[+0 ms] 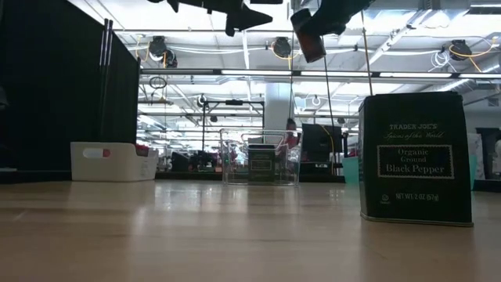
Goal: Sort spices by type
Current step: Put the right black seasoning bottle into the transparent bin, then put the black seasoning can into the transparent bin
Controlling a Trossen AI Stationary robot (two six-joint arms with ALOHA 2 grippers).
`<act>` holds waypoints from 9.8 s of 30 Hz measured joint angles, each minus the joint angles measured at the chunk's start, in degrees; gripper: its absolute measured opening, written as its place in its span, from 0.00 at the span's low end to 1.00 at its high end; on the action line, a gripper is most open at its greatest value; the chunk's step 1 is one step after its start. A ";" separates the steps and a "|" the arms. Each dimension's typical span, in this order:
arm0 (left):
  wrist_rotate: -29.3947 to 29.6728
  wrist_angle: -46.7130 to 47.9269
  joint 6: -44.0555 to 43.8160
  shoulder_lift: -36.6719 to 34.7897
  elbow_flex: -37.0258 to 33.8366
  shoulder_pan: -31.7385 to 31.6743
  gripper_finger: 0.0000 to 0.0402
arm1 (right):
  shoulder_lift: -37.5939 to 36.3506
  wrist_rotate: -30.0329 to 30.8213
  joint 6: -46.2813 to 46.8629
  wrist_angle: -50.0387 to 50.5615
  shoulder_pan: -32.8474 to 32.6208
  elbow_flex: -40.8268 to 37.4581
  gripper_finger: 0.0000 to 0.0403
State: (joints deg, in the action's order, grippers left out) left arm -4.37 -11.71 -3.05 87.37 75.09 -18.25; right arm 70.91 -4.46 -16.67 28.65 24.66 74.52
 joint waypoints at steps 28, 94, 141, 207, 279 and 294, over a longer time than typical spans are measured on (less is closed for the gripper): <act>4.81 0.77 2.45 4.70 -0.07 1.75 0.78 | 7.74 2.85 -4.78 -5.73 -3.05 0.00 0.38; 10.04 0.66 -2.63 5.54 0.00 -2.60 0.55 | 6.14 10.77 3.51 -5.67 -0.70 0.04 0.62; 9.03 16.32 -17.15 23.47 -0.07 -10.11 0.56 | 5.68 10.15 13.01 2.49 4.31 0.02 0.62; 12.07 15.34 -14.16 23.02 -0.09 -7.53 0.72 | 5.70 8.60 15.17 6.65 4.14 0.00 0.62; 3.56 8.59 -6.95 20.17 -0.09 37.64 0.72 | 1.62 -5.74 91.14 34.32 -58.07 0.00 0.50; 3.76 3.03 -8.52 30.03 -0.09 37.40 0.72 | 1.62 -2.93 91.17 35.12 -58.53 0.00 0.50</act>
State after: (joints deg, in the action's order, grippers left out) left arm -0.60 -8.68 -11.58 117.40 75.00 19.16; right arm 72.53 -7.38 74.50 63.77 -33.87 74.52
